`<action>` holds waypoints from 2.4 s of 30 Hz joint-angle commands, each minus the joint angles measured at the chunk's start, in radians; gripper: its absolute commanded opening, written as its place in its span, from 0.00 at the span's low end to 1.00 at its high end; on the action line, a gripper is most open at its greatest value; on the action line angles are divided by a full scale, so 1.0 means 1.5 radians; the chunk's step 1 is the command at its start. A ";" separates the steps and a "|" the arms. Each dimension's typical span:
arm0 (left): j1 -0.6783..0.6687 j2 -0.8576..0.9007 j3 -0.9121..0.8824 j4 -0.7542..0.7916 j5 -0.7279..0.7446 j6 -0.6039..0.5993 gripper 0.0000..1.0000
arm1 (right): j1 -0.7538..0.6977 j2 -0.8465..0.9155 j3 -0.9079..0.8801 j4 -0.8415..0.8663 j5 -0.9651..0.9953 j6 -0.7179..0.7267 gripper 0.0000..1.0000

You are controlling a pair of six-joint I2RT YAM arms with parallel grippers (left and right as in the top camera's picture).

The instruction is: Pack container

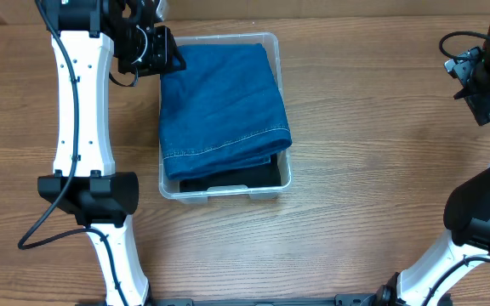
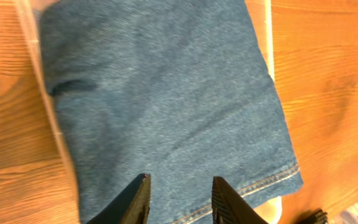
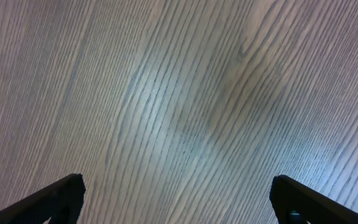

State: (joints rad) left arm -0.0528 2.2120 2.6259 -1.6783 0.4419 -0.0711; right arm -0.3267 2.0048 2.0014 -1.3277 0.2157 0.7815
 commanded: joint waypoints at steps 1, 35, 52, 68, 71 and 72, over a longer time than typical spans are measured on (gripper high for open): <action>-0.054 -0.009 0.001 0.003 0.020 0.000 0.26 | -0.001 0.000 0.001 0.002 0.005 0.003 1.00; -0.295 0.191 -0.020 -0.008 -0.090 -0.057 0.04 | -0.001 0.000 0.001 0.002 0.005 0.003 1.00; -0.289 0.183 -0.092 0.022 -0.091 -0.035 0.04 | -0.001 0.000 0.001 0.002 0.005 0.003 1.00; -0.135 0.182 0.049 0.020 -0.343 -0.123 0.04 | -0.001 0.000 0.001 0.002 0.005 0.003 1.00; -0.105 0.182 0.011 0.050 -0.296 -0.091 0.04 | -0.001 0.000 0.001 0.002 0.005 0.003 1.00; -0.100 0.182 0.000 0.061 -0.286 -0.085 0.04 | -0.001 0.000 0.001 0.002 0.005 0.003 1.00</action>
State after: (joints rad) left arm -0.2302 2.4763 2.6865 -1.6245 -0.0227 -0.2222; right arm -0.3267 2.0048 2.0014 -1.3270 0.2161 0.7815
